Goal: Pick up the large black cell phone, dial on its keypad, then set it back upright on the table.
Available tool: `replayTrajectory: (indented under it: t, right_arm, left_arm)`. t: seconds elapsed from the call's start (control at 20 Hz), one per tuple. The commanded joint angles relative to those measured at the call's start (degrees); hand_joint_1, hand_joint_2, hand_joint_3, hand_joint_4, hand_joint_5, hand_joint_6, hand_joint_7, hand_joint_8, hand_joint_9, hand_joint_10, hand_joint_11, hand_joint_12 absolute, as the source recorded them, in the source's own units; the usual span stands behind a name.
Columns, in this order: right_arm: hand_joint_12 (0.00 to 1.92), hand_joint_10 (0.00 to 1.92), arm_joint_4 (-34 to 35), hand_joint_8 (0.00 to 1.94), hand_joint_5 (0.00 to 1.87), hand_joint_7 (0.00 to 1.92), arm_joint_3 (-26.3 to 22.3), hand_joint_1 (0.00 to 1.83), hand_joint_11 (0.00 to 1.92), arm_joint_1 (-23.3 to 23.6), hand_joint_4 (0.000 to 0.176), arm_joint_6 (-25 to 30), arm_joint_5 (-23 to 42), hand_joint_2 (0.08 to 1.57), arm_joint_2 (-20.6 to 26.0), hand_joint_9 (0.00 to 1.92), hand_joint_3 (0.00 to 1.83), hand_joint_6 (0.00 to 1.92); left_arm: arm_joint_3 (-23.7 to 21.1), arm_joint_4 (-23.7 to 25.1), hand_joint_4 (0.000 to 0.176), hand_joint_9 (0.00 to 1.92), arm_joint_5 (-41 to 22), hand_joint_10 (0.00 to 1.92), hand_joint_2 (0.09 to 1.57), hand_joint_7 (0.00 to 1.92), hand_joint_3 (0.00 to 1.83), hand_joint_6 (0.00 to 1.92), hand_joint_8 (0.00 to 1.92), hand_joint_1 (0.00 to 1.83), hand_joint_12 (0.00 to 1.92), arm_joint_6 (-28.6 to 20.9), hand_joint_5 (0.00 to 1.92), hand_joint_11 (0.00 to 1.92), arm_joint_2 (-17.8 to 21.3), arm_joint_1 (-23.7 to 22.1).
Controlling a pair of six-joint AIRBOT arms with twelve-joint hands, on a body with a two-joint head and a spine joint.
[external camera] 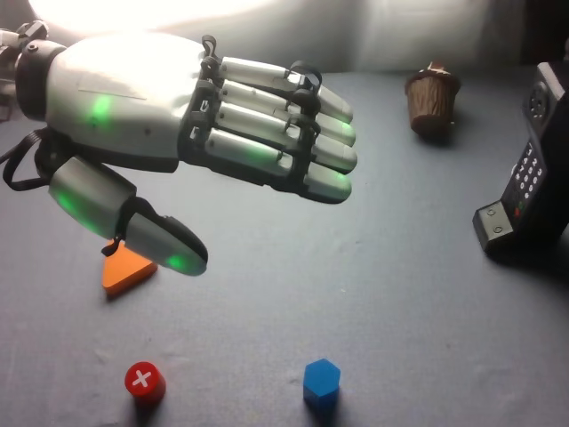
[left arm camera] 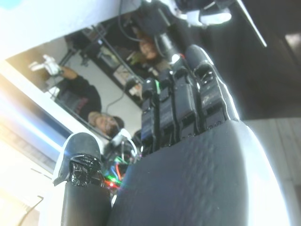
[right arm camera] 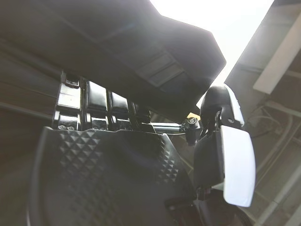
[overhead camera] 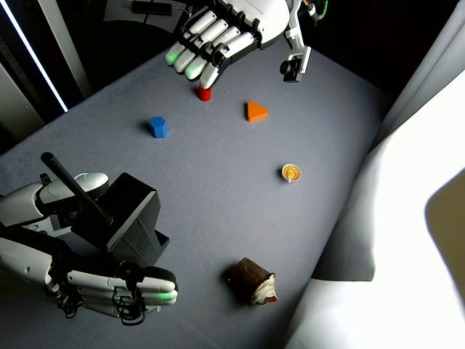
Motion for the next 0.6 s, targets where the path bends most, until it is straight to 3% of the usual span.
replayTrajectory:
  t: [0.0,0.05,0.1,0.15,0.2,0.4,0.5,0.55]
  right_arm:
    - [0.52,0.00,-0.43,0.00,0.04,0.07,-0.01,0.28,0.00,0.57,0.000,0.63,7.31,1.12,0.41,0.11,0.02,0.00]
    - [0.51,0.00,-0.43,0.00,0.02,0.07,-0.04,0.28,0.00,0.57,0.018,0.63,7.34,1.11,0.41,0.11,0.00,0.00]
    - [0.56,0.01,-0.43,0.01,0.06,0.09,-0.05,0.29,0.00,0.57,0.023,0.63,7.37,1.12,0.41,0.14,0.00,0.01]
    - [0.69,0.01,-0.43,0.01,0.15,0.15,-0.05,0.37,0.00,0.57,0.024,0.63,7.38,1.10,0.41,0.18,0.00,0.02]
    - [0.66,0.01,-0.43,0.01,0.19,0.18,-0.05,0.47,0.00,0.57,0.000,0.63,7.40,1.07,0.41,0.19,0.00,0.02]
    - [0.65,0.00,-0.43,0.00,0.12,0.18,-0.26,0.63,0.00,0.57,0.000,0.63,7.56,1.03,0.41,0.20,0.00,0.00]
    - [0.65,0.00,-0.44,0.00,0.14,0.17,-0.52,0.60,0.00,0.56,0.000,0.63,7.68,1.06,0.42,0.18,0.01,0.01]
    - [0.67,0.00,-0.44,0.00,0.14,0.18,-0.60,0.61,0.00,0.55,0.000,0.63,7.70,1.07,0.42,0.19,0.01,0.01]
  left_arm:
    - [-0.35,-6.29,0.000,0.20,-3.41,0.01,1.33,0.22,0.00,0.01,0.01,0.02,0.58,-0.07,0.16,0.00,0.58,-1.12]
    - [-0.37,-6.29,0.000,0.18,-3.41,0.00,1.33,0.18,0.00,0.00,0.00,0.00,0.56,-0.23,0.15,0.00,0.58,-1.12]
    - [-0.38,-6.29,0.000,0.22,-3.44,0.01,1.30,0.22,0.00,0.03,0.01,0.15,0.78,-0.25,0.31,0.00,0.58,-1.12]
    - [-0.38,-6.29,0.000,0.25,-3.44,0.02,1.27,0.28,0.00,0.03,0.02,0.18,0.85,-0.25,0.37,0.00,0.60,-1.12]
    - [-0.37,-6.29,0.000,0.25,-3.43,0.01,1.27,0.30,0.00,0.02,0.01,0.14,0.79,-0.24,0.38,0.00,0.61,-1.12]
    - [-0.38,-6.28,0.000,0.17,-3.46,0.00,1.28,0.22,0.00,0.00,0.00,0.07,0.45,-0.24,0.26,0.00,0.62,-1.12]
    - [-0.38,-6.28,0.000,0.17,-3.43,0.00,1.27,0.22,0.00,0.00,0.00,0.12,0.39,-0.23,0.26,0.00,0.63,-1.12]
    - [-0.38,-6.28,0.000,0.20,-3.41,0.01,1.26,0.25,0.00,0.01,0.01,0.15,0.46,-0.21,0.29,0.00,0.63,-1.12]
